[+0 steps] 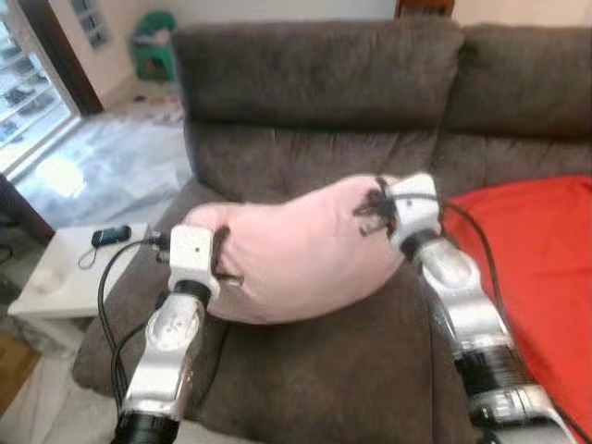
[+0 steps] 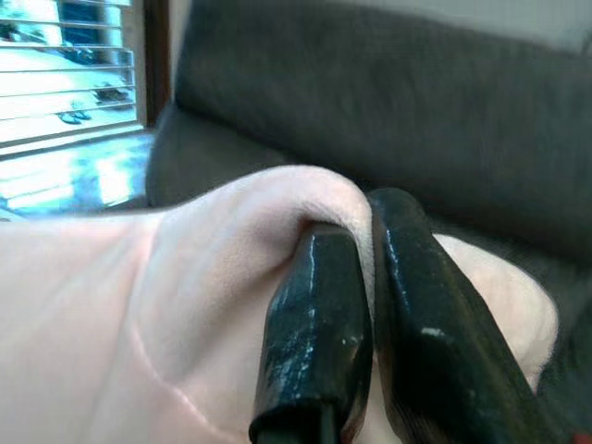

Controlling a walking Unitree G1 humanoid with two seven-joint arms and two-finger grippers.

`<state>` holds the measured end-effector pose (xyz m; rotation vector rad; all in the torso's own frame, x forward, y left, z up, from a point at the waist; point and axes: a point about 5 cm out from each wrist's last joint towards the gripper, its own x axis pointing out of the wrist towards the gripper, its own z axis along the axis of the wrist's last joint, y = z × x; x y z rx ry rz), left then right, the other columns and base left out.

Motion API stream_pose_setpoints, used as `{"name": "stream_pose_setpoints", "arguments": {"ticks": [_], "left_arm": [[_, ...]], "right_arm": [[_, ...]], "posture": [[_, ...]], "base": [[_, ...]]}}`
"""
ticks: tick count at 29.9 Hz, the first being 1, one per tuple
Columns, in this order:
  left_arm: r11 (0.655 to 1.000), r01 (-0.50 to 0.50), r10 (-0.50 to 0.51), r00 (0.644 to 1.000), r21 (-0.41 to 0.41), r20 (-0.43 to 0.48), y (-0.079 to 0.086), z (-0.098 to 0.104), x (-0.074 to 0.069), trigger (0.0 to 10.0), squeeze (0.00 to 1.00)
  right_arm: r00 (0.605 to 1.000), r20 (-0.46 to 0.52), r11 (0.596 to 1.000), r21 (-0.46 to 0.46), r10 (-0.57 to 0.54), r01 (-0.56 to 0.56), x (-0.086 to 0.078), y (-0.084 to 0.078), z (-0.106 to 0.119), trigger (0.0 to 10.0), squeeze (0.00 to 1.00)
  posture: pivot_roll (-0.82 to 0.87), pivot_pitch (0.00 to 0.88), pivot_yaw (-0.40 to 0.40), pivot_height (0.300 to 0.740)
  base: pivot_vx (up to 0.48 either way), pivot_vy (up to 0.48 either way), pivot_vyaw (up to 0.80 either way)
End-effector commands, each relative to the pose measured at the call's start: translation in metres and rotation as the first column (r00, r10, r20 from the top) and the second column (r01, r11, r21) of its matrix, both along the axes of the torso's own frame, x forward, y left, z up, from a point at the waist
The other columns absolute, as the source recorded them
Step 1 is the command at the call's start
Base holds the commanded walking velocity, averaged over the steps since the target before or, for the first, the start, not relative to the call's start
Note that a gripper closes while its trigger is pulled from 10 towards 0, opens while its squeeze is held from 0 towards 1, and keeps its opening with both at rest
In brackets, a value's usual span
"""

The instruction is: Move the pillow to the sofa from floor

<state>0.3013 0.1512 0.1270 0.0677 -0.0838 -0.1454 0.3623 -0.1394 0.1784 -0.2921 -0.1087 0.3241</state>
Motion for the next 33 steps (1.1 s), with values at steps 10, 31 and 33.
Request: {"name": "stream_pose_setpoints", "arguments": {"ticks": [10,31,33], "left_arm": [[0.972,0.235,-0.235,0.972,0.025,-0.025,-0.008,0.012,-0.011,10.0,0.0],[0.946,0.324,-0.321,0.943,0.027,-0.092,-0.02,0.006,-0.018,10.0,0.0],[0.952,0.306,-0.303,0.949,0.024,-0.09,-0.018,0.005,-0.017,10.0,0.0]], "right_arm": [[0.961,0.063,0.962,-0.065,0.27,-0.266,0.012,0.053,0.028,10.0,0.0],[0.899,0.069,0.901,-0.077,0.432,-0.427,0.003,0.08,0.026,10.0,1.0],[0.897,0.07,0.899,-0.074,0.436,-0.431,0.002,0.08,0.026,10.0,1.0]], "posture": [[-0.04,0.035,0.046,0.74],[-0.04,0.04,0.049,0.74],[-0.04,0.041,0.048,0.74]], "base": [[0.0,0.0,0.0],[0.0,0.0,0.0],[0.0,0.0,0.0]]}}
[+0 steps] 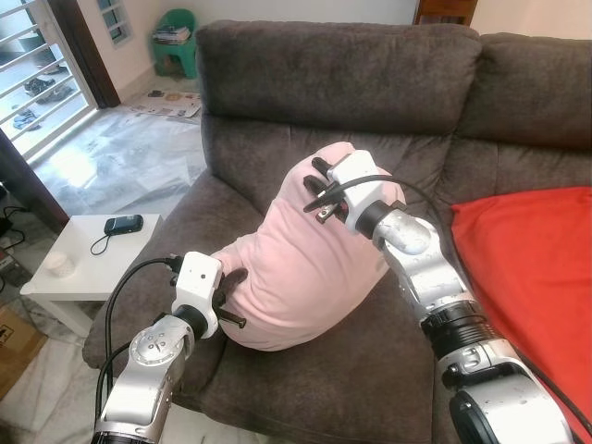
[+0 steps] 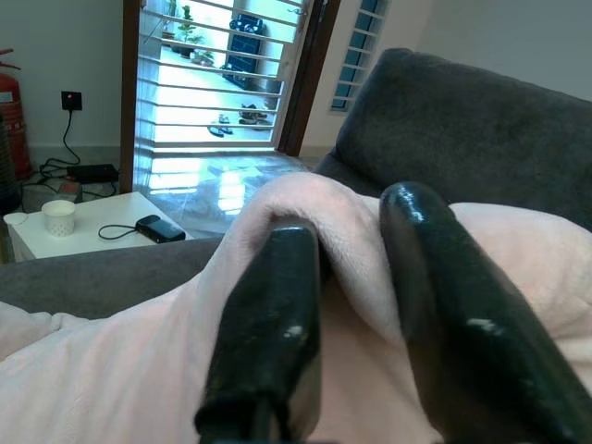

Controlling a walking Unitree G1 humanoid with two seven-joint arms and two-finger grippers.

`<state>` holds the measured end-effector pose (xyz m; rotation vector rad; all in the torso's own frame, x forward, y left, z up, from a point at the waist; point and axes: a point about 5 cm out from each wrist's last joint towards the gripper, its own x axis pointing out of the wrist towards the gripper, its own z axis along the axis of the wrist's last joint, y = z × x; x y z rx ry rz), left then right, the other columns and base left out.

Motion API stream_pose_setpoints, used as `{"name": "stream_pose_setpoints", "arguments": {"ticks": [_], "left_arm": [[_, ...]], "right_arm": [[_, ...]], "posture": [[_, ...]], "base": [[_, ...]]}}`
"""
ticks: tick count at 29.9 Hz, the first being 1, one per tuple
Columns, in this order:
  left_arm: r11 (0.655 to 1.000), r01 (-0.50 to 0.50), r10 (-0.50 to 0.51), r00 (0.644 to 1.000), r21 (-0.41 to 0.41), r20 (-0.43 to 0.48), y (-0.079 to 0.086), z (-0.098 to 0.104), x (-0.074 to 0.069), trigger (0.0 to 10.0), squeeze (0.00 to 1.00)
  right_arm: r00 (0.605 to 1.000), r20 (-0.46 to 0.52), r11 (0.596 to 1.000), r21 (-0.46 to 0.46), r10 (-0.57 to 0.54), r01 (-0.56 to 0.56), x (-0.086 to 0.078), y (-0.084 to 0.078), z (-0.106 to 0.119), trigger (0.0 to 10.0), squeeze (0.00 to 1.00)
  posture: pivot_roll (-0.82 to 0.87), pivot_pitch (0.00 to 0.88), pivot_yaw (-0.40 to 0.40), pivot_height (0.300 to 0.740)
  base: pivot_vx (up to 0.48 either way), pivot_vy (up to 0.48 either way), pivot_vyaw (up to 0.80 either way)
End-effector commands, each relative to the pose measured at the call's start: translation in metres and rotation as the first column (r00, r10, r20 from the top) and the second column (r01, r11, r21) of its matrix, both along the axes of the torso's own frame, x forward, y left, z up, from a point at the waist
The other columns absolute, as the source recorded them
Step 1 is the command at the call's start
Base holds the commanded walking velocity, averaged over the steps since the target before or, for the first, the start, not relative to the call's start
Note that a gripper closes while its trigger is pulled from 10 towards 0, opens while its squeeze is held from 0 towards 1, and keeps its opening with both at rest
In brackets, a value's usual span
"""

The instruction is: Move the pillow to the sofa from floor

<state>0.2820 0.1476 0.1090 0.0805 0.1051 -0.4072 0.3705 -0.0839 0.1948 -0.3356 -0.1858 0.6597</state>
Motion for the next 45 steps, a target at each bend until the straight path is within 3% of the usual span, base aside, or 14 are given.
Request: {"name": "stream_pose_setpoints", "arguments": {"ticks": [1,11,15,21,22,23,29,31,32,33,34,36,42,45], "left_arm": [[0.998,0.057,-0.055,0.993,-0.016,0.106,-0.014,0.024,0.002,10.0,0.0],[0.981,-0.191,0.193,0.974,-0.03,0.118,0.008,0.018,0.011,10.0,0.0],[0.917,-0.397,0.398,0.913,-0.03,0.093,0.029,0.011,0.016,10.0,0.0],[0.902,-0.432,0.433,0.9,-0.023,0.05,0.032,0.002,0.015,10.0,0.0],[0.891,-0.453,0.453,0.891,-0.009,0.032,0.034,-0.003,0.015,10.0,0.0],[0.885,-0.466,0.466,0.885,-0.009,0.021,0.034,-0.006,0.015,10.0,0.0],[0.868,-0.497,0.497,0.868,-0.006,0.009,0.035,-0.009,0.017,10.0,0.0],[0.811,-0.584,0.584,0.811,-0.005,-0.007,0.045,-0.013,0.02,10.0,0.0],[0.811,-0.584,0.584,0.811,-0.005,-0.007,0.045,-0.013,0.02,10.0,0.0],[0.746,-0.665,0.664,0.747,-0.029,-0.034,0.057,-0.015,0.02,10.0,0.0],[0.639,-0.768,0.764,0.641,-0.054,-0.072,0.074,-0.018,0.018,10.0,0.0],[0.543,-0.837,0.835,0.546,-0.062,-0.062,0.093,-0.017,0.012,10.0,0.0],[0.424,-0.902,0.903,0.427,-0.083,-0.035,0.112,-0.013,0.002,10.0,0.0],[0.407,-0.909,0.91,0.412,-0.092,-0.045,0.112,-0.014,0.001,10.0,0.0]], "right_arm": [[0.993,0.046,0.994,0.003,0.111,-0.111,-0.006,0.025,0.01,10.0,1.0],[0.992,0.045,0.993,0.009,0.114,-0.114,-0.007,0.026,0.008,10.0,1.0],[0.993,0.042,0.994,0.01,0.11,-0.111,-0.007,0.024,0.006,10.0,1.0],[0.994,0.045,0.995,0.006,0.099,-0.099,-0.008,0.024,0.005,10.0,1.0],[0.995,0.052,0.997,0.001,0.08,-0.08,-0.007,0.023,0.005,10.0,0.18],[0.997,0.056,0.998,0.005,0.06,-0.06,-0.006,0.021,0.005,10.0,0.0],[0.998,0.064,1.0,0.031,-0.007,0.005,-0.005,0.013,0.004,10.0,0.0],[0.998,0.059,0.999,0.04,-0.036,0.033,-0.004,0.008,0.002,10.0,0.0],[0.998,0.059,0.999,0.04,-0.036,0.033,-0.004,0.008,0.002,10.0,0.0],[0.997,0.057,0.998,0.04,-0.048,0.045,-0.005,0.005,0.001,10.0,0.0],[0.996,0.054,0.997,0.044,-0.065,0.063,-0.006,0.0,-0.002,10.0,0.0],[0.995,0.049,0.995,0.051,-0.085,0.083,-0.008,-0.005,-0.004,10.0,0.0],[0.994,0.035,0.993,0.051,-0.105,0.103,-0.011,-0.009,-0.01,10.0,0.0],[0.993,0.028,0.992,0.054,-0.112,0.111,-0.013,-0.01,-0.012,10.0,0.0]], "posture": [[-0.04,0.041,0.048,0.74],[-0.03,0.042,0.045,0.74],[-0.03,0.043,0.045,0.74],[-0.04,0.045,0.046,0.74],[-0.04,0.047,0.048,0.74],[-0.04,0.047,0.048,0.74],[-0.04,0.051,0.048,0.74],[-0.04,0.052,0.05,0.74],[-0.04,0.052,0.05,0.74],[-0.04,0.053,0.051,0.74],[-0.05,0.054,0.051,0.74],[-0.05,0.056,0.053,0.74],[-0.05,0.059,0.054,0.74],[-0.05,0.06,0.052,0.74]], "base": [[0.0,0.0,0.0],[0.0,0.0,0.0],[0.0,0.0,0.0],[0.0,0.0,0.0],[0.0,0.0,0.0],[0.0,0.0,0.0],[0.0,0.0,0.0],[0.0,0.0,0.0],[0.0,0.0,0.0],[0.0,0.0,0.0],[0.0,0.0,0.0],[0.0,0.0,0.0],[0.0,0.0,0.0],[0.0,0.0,0.0]]}}
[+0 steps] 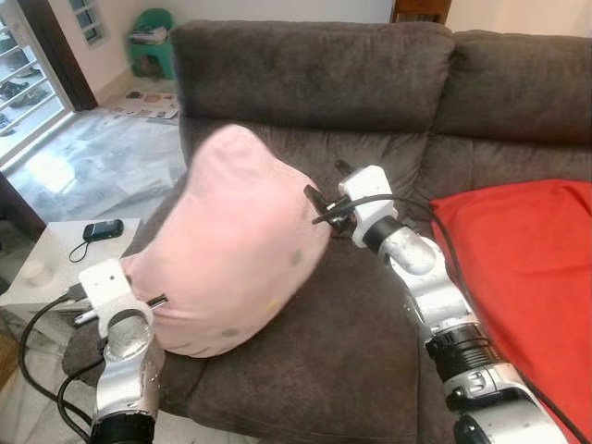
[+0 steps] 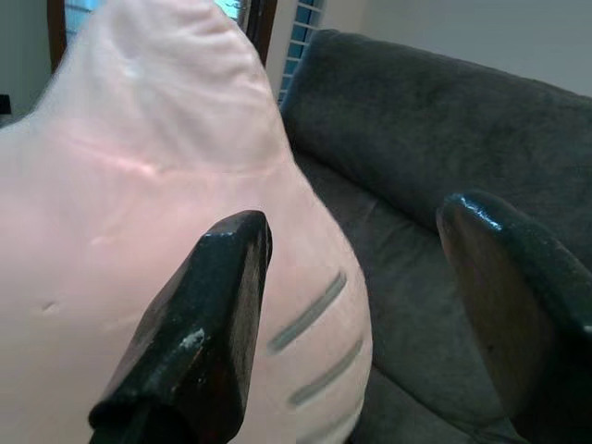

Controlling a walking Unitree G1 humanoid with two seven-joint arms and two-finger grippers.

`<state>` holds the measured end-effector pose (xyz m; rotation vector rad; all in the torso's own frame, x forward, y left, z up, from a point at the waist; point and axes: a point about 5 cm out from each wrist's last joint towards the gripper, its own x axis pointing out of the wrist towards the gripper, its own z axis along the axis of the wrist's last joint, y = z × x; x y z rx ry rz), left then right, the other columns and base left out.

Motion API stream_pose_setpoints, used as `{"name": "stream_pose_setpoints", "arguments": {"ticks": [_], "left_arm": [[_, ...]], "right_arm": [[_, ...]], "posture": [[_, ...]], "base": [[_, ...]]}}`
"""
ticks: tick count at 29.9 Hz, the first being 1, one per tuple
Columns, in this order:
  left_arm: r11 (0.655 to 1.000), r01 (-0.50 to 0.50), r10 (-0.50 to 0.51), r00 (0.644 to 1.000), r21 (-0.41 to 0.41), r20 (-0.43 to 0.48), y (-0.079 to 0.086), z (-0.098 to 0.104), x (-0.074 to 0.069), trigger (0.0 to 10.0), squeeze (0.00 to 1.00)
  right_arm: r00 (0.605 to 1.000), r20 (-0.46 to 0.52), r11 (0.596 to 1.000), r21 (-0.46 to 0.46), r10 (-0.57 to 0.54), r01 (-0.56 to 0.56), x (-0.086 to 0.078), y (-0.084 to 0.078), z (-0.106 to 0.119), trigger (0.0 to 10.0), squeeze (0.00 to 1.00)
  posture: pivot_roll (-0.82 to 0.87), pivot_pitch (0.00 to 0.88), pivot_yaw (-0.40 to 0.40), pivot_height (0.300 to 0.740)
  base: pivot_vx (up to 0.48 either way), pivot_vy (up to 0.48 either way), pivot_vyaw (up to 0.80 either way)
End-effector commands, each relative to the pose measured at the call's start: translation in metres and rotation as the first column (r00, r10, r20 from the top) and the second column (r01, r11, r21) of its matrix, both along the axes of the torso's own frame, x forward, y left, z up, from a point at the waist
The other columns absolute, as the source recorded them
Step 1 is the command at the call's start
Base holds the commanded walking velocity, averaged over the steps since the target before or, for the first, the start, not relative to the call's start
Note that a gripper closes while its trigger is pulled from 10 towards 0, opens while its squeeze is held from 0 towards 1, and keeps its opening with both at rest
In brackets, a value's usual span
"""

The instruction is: Move the pillow to the sofa from floor

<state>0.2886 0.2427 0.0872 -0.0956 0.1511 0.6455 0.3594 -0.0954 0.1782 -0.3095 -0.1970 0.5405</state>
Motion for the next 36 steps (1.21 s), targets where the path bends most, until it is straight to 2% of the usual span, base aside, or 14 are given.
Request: {"name": "stream_pose_setpoints", "arguments": {"ticks": [1,3,5,6,7,8,10,17,22,24,26,29,33,36], "left_arm": [[0.999,-0.052,0.052,0.998,-0.004,0.039,0.011,0.005,-0.002,10.0,0.0],[0.999,0.012,-0.01,0.999,-0.039,0.047,0.002,0.003,0.004,10.0,0.0],[0.987,0.147,-0.142,0.987,-0.07,0.07,-0.015,0.004,0.012,10.0,0.0],[0.953,0.299,-0.294,0.953,-0.06,0.08,-0.033,0.006,0.019,10.0,0.0],[0.926,0.376,-0.372,0.925,-0.042,0.079,-0.042,0.008,0.022,10.0,0.0],[0.926,0.376,-0.372,0.925,-0.042,0.079,-0.042,0.008,0.022,10.0,0.0],[0.896,0.444,-0.442,0.894,-0.013,0.07,-0.053,0.01,0.025,10.0,0.0],[0.885,0.452,-0.433,0.887,-0.114,0.16,-0.06,0.016,0.03,10.0,0.0],[0.85,0.443,-0.368,0.887,-0.284,0.28,-0.067,0.028,0.04,10.0,0.0],[0.853,0.456,-0.376,0.874,-0.252,0.307,-0.068,0.036,0.044,10.0,0.0],[0.883,0.433,-0.37,0.879,-0.181,0.301,-0.063,0.038,0.044,10.0,0.0],[0.924,0.365,-0.326,0.907,-0.112,0.267,-0.052,0.035,0.041,10.0,0.0],[0.951,0.257,-0.204,0.94,-0.173,0.273,-0.036,0.03,0.034,10.0,0.0],[0.963,0.203,-0.153,0.954,-0.176,0.259,-0.03,0.026,0.03,10.0,0.0]], "right_arm": [[1.0,0.01,1.0,0.012,-0.004,0.004,-0.002,0.001,0.004,10.0,0.0],[1.0,0.008,1.0,0.012,-0.007,0.007,-0.003,0.0,0.004,10.0,0.0],[1.0,0.007,1.0,0.015,-0.014,0.014,-0.003,0.0,0.004,10.0,0.0],[1.0,0.008,0.999,0.019,-0.025,0.025,-0.003,-0.002,0.004,10.0,0.0],[0.999,0.009,0.999,0.024,-0.035,0.034,-0.003,-0.004,0.004,10.0,0.0],[0.999,0.009,0.999,0.024,-0.035,0.034,-0.003,-0.004,0.004,10.0,0.0],[0.999,0.007,0.998,0.031,-0.05,0.049,-0.004,-0.008,0.003,10.0,0.0],[0.996,-0.031,0.996,0.042,-0.079,0.08,-0.012,-0.015,-0.007,10.0,0.0],[0.994,-0.046,0.993,0.053,-0.104,0.106,-0.016,-0.019,-0.012,10.0,0.0],[0.992,-0.042,0.99,0.065,-0.122,0.125,-0.016,-0.021,-0.011,10.0,0.0],[0.991,-0.037,0.988,0.079,-0.13,0.133,-0.018,-0.022,-0.01,10.0,0.0],[0.984,-0.052,0.981,0.085,-0.169,0.173,-0.019,-0.029,-0.016,10.0,0.0],[0.975,-0.081,0.971,0.097,-0.209,0.217,-0.022,-0.037,-0.022,10.0,0.0],[0.972,-0.086,0.97,0.089,-0.217,0.224,-0.025,-0.04,-0.025,10.0,0.0]], "posture": [[-0.05,0.059,0.052,0.74],[-0.05,0.059,0.051,0.74],[-0.05,0.058,0.05,0.74],[-0.05,0.058,0.05,0.74],[-0.05,0.057,0.05,0.74],[-0.05,0.057,0.05,0.74],[-0.05,0.057,0.052,0.74],[-0.06,0.058,0.052,0.74],[-0.06,0.055,0.054,0.74],[-0.06,0.053,0.057,0.74],[-0.06,0.052,0.058,0.74],[-0.06,0.052,0.058,0.74],[-0.06,0.052,0.057,0.74],[-0.06,0.053,0.057,0.74]], "base": [[0.0,0.0,0.0],[0.0,0.0,0.0],[0.0,0.0,0.0],[0.0,0.0,0.0],[0.0,0.0,0.0],[0.0,0.0,0.0],[0.0,0.0,0.0],[0.0,0.0,0.0],[0.0,0.0,0.0],[0.0,0.0,0.0],[0.0,0.0,0.0],[0.0,0.0,0.0],[0.0,0.0,0.0],[0.0,0.0,0.0]]}}
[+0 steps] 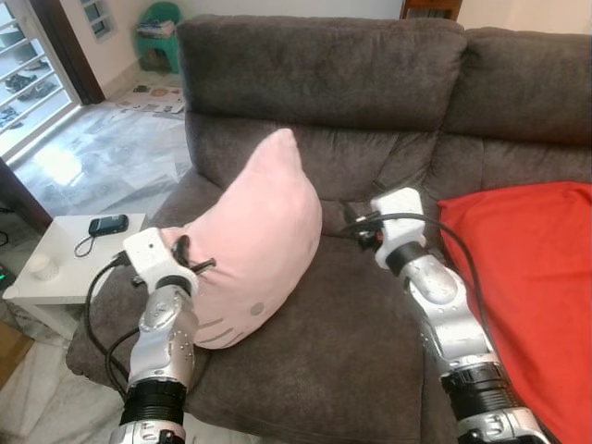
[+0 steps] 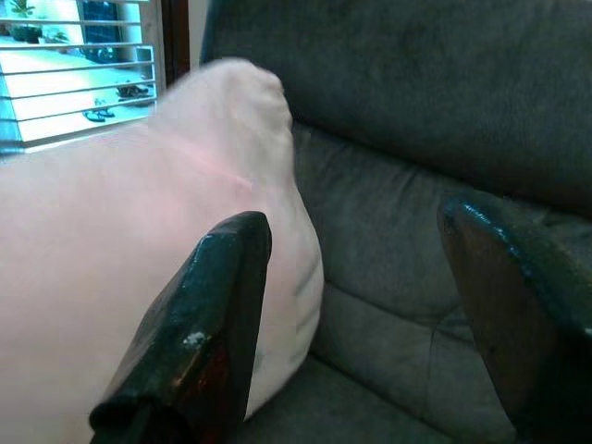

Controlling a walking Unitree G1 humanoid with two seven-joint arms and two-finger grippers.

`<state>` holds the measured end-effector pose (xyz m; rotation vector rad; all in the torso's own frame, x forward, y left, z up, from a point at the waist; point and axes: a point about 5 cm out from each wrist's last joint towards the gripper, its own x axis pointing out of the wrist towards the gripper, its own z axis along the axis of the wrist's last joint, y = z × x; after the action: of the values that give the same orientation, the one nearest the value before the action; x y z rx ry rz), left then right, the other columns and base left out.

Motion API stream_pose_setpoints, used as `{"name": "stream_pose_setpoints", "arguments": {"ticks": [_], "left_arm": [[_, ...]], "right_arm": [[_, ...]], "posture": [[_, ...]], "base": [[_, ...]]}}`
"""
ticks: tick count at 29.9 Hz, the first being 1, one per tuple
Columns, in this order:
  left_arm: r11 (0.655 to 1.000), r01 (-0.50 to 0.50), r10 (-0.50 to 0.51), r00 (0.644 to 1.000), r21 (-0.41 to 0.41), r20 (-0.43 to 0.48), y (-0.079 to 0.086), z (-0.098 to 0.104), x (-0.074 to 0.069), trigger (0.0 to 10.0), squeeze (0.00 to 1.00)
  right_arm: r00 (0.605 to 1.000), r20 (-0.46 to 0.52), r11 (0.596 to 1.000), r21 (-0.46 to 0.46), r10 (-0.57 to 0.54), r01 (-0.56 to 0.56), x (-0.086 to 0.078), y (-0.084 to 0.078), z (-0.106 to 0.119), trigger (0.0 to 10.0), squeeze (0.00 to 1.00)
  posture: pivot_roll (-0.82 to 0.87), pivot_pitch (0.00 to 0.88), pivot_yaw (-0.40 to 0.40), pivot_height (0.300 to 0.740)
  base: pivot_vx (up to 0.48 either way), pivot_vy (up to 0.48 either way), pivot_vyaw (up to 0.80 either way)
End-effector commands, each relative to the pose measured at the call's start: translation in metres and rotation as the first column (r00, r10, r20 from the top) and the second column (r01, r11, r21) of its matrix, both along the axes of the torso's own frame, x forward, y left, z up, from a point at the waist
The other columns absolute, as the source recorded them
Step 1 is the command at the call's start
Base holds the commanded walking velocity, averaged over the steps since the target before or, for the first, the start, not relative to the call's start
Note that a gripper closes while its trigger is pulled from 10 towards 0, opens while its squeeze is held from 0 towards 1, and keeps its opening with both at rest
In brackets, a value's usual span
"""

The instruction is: Move the pillow to the sofa from floor

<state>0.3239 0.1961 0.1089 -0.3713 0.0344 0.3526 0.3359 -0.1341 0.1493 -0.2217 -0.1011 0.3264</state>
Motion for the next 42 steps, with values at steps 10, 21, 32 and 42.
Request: {"name": "stream_pose_setpoints", "arguments": {"ticks": [10,21,32,42], "left_arm": [[0.96,-0.278,0.279,0.96,0.024,-0.015,0.032,-0.004,-0.016,10.0,0.0],[0.992,-0.032,0.031,0.999,0.122,0.008,-0.001,-0.002,-0.005,10.0,0.0],[0.981,-0.012,0.005,0.999,0.191,0.038,-0.005,0.002,-0.006,10.0,0.2],[0.978,-0.051,0.04,0.997,0.201,0.059,0.002,0.004,-0.009,10.0,1.0]], "right_arm": [[1.0,0.008,1.0,0.016,-0.016,0.016,-0.002,-0.002,0.004,10.0,0.0],[1.0,0.004,0.999,0.017,-0.029,0.029,-0.002,-0.004,0.004,10.0,0.0],[0.999,0.001,0.999,0.025,-0.035,0.035,-0.003,-0.004,0.003,10.0,0.0],[0.999,0.003,0.999,0.031,-0.036,0.036,-0.003,-0.003,0.003,10.0,0.0]], "posture": [[-0.06,0.051,0.055,0.74],[-0.06,0.053,0.056,0.74],[-0.06,0.054,0.057,0.74],[-0.06,0.054,0.057,0.74]], "base": [[0.0,0.0,0.0],[0.0,0.0,0.0],[0.0,0.0,0.0],[0.0,0.0,0.0]]}}
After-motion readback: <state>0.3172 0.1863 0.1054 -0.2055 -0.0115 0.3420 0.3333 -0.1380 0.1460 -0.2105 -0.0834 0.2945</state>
